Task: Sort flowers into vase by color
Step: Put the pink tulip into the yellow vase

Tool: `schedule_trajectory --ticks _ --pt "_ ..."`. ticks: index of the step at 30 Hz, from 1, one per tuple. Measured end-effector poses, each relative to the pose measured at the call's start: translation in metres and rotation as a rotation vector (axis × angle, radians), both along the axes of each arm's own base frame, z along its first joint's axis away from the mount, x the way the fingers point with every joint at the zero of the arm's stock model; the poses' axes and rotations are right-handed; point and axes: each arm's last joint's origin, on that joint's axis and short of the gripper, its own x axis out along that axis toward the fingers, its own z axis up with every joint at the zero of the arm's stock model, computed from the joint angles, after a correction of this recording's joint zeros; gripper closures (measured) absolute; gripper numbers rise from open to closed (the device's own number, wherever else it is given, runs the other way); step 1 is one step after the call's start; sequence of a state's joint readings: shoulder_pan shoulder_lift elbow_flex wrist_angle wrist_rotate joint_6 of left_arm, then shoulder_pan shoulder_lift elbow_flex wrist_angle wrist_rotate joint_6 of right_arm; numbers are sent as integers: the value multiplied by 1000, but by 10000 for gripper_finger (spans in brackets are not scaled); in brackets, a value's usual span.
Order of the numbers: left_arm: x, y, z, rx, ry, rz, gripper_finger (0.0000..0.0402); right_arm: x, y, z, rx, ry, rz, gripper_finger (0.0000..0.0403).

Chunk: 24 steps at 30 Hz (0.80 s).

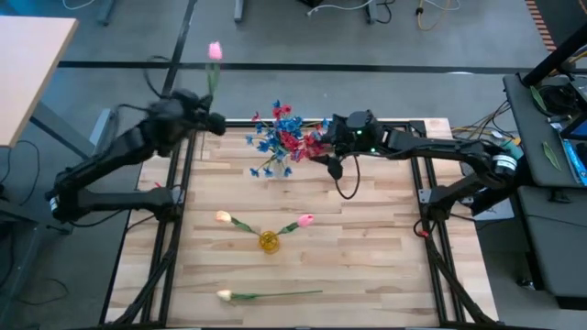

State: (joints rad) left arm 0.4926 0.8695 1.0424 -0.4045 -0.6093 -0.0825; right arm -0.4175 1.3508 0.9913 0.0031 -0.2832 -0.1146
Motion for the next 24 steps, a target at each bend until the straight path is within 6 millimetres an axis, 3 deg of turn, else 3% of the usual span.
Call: schedule_trajectory --ticks 4,7,9,15,20,24 --pt "1 -22 35 197 -133 -489 402 -14 6 25 -60 -81 -16 129" --pt "5 -36 48 332 -222 -865 402 -24 10 44 -108 -158 -15 129" --pt "9 -41 52 373 -266 -1006 402 -31 13 56 -135 -213 -15 129" --pt "37 -43 42 387 -215 -1098 401 -49 21 89 -224 -406 -14 129" --pt "56 -40 39 410 -232 -1111 401 -58 26 106 -272 -514 -10 129" --pt "70 -38 37 405 -232 -1121 401 -58 30 119 -286 -667 87 134"
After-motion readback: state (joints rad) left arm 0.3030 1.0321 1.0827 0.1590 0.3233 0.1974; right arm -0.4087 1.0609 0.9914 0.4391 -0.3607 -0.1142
